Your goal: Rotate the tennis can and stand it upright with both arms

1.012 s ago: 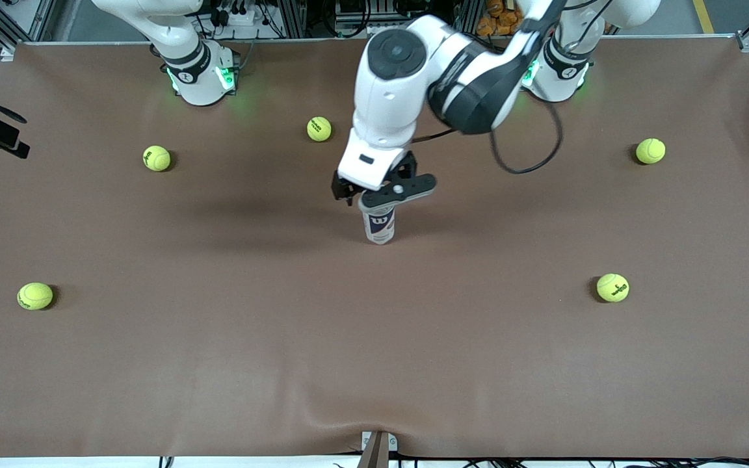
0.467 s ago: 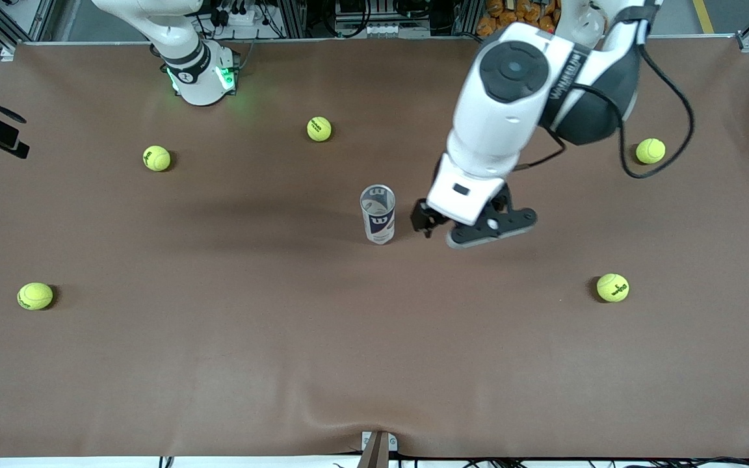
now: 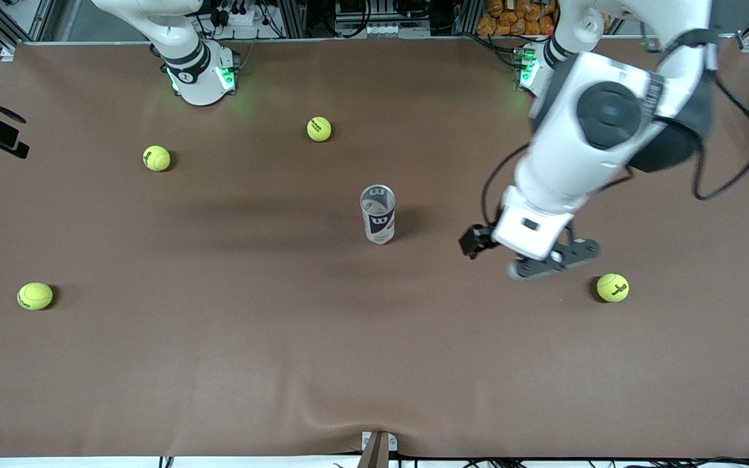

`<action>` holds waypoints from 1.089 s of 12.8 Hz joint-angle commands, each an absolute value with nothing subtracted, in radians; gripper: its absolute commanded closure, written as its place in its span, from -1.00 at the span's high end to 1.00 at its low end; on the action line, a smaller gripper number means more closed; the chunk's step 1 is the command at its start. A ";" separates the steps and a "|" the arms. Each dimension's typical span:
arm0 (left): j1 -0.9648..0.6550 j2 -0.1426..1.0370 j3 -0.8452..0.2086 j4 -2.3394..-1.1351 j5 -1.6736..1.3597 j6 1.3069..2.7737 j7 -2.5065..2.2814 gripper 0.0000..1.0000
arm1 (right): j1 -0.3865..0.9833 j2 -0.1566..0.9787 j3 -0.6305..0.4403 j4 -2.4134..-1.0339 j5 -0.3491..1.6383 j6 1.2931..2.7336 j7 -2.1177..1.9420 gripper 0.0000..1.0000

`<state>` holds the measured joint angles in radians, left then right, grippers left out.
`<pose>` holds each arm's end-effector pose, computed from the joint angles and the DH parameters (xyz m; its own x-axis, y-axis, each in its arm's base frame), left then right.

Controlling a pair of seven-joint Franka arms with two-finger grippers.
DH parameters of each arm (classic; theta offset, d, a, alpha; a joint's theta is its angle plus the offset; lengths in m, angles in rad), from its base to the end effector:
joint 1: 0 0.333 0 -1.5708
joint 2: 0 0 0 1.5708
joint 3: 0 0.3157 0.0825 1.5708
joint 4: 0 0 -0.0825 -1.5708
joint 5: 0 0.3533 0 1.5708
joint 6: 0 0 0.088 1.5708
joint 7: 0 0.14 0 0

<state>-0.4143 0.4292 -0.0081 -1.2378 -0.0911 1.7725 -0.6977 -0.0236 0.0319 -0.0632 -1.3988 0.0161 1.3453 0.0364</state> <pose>0.6055 -0.2829 0.5045 0.9577 0.2870 0.0197 0.2816 -0.9494 0.1391 0.5049 -0.0408 0.6300 0.9892 -0.1191 -0.0857 -0.1205 -0.9927 -0.0108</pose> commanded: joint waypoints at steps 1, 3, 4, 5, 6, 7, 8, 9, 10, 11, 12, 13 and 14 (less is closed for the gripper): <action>-0.263 0.347 -0.127 -1.264 -0.040 1.699 -0.664 1.00 | -0.021 0.032 -0.063 -1.391 0.008 1.345 0.052 1.00; -0.239 0.287 -0.121 -1.266 0.043 1.629 -0.560 1.00 | -0.021 0.032 -0.063 -1.391 0.008 1.345 0.052 1.00; -0.182 0.269 -0.136 -1.266 0.064 1.588 -0.531 1.00 | -0.021 0.032 -0.063 -1.391 0.008 1.345 0.052 1.00; -0.126 0.264 -0.179 -1.266 0.067 1.565 -0.496 1.00 | -0.021 0.032 -0.063 -1.391 0.008 1.345 0.052 1.00; -0.092 0.256 -0.189 -1.272 0.067 1.536 -0.439 1.00 | -0.021 0.032 -0.063 -1.391 0.008 1.345 0.052 1.00; -0.075 0.239 -0.189 -1.290 0.067 1.517 -0.396 1.00 | -0.021 0.032 -0.063 -1.391 0.008 1.345 0.052 1.00; -0.066 0.221 -0.187 -1.310 0.066 1.514 -0.391 1.00 | -0.021 0.032 -0.063 -1.391 0.008 1.345 0.052 1.00; -0.066 0.198 -0.184 -1.334 0.060 1.514 -0.399 1.00 | -0.021 0.032 -0.063 -1.391 0.008 1.345 0.054 1.00; -0.064 0.184 -0.175 -1.353 0.058 1.517 -0.393 1.00 | -0.021 0.032 -0.063 -1.391 0.008 1.345 0.052 1.00; -0.064 0.170 -0.164 -1.361 0.055 1.519 -0.388 1.00 | -0.021 0.032 -0.063 -1.391 0.008 1.345 0.052 1.00; -0.064 0.129 -0.164 -1.400 0.054 1.525 -0.387 1.00 | -0.021 0.032 -0.063 -1.391 0.008 1.345 0.052 1.00; -0.063 0.057 -0.164 -1.484 0.054 1.563 -0.388 1.00 | -0.021 0.032 -0.063 -1.391 0.008 1.345 0.052 1.00; -0.060 -0.018 -0.163 -1.590 0.054 1.622 -0.387 1.00 | -0.021 0.032 -0.063 -1.391 0.009 1.345 0.052 1.00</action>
